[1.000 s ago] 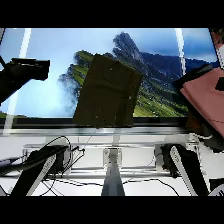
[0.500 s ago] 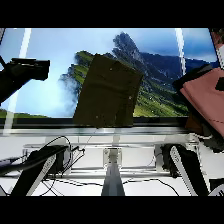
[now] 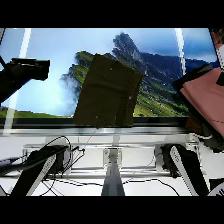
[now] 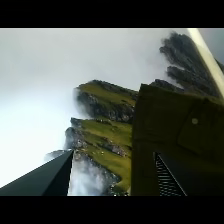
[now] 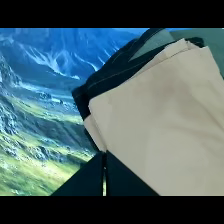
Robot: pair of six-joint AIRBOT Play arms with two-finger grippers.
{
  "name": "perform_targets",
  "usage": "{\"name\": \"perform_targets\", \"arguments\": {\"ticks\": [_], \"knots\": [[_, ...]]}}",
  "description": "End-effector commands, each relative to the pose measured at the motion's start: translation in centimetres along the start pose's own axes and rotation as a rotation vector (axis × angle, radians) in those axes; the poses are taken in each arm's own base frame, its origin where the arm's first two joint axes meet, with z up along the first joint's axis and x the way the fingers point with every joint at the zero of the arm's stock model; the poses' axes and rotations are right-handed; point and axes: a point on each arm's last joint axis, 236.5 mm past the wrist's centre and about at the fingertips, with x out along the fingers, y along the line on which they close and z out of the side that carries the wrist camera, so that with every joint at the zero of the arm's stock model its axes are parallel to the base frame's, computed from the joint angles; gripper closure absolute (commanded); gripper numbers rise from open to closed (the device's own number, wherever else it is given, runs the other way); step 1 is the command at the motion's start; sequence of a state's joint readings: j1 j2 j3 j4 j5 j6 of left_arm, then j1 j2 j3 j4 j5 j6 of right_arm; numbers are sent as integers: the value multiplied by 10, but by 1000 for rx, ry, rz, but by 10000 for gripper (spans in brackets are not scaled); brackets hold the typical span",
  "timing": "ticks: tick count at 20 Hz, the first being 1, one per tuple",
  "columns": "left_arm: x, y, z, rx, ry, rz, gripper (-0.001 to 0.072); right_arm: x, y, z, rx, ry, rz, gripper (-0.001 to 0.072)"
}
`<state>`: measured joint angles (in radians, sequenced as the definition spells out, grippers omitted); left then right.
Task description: Fold the clothes and pants, and hang the long-sleeved shirts on hangers.
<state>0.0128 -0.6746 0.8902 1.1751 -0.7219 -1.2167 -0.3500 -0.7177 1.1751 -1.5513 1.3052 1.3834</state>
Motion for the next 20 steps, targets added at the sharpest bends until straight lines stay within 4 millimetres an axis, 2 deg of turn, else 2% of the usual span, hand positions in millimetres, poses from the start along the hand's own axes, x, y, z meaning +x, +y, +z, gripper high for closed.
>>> {"name": "perform_targets", "arguments": {"ticks": [1, 2, 4, 5, 7, 8, 9, 10, 11, 14, 16, 17, 20], "knots": [[0, -1, 1, -6, -4, -4, 171, 35, 14, -45, -12, 197, 63, 670], [0, -1, 1, -6, -4, -4, 170, 52, 26, -69, -10, 290, 115, 670], [0, -1, 1, -6, -4, -4, 171, 81, 72, -122, 2, 462, 316, 670], [0, -1, 1, -6, -3, -4, 171, 87, 107, -145, 13, 520, 473, 670], [0, -1, 1, -6, -4, -4, 171, 83, 169, -176, 94, 594, 766, 669], [0, -1, 1, -6, -3, -4, 171, 83, 188, -186, 175, 618, 847, 661], [0, -1, 1, -6, -3, -4, 171, 86, 201, -195, 251, 634, 894, 534], [0, -1, 1, -6, -3, -4, 170, 89, 208, -206, 309, 655, 907, 340], [0, -1, 1, -6, -2, -4, 171, 92, 214, -221, 338, 687, 907, 266], [1, -2, -5, -7, 23, -12, 168, 79, 236, -268, 276, 816, 933, 248], [2, -6, -19, -9, 80, -32, 140, 83, 250, -280, 208, 822, 913, 248], [3, -10, -29, -11, 125, -47, 93, 87, 256, -282, 224, 826, 884, 248], [2, -20, -63, -17, 271, -96, 92, 84, 283, -297, 197, 874, 895, 240]]}}
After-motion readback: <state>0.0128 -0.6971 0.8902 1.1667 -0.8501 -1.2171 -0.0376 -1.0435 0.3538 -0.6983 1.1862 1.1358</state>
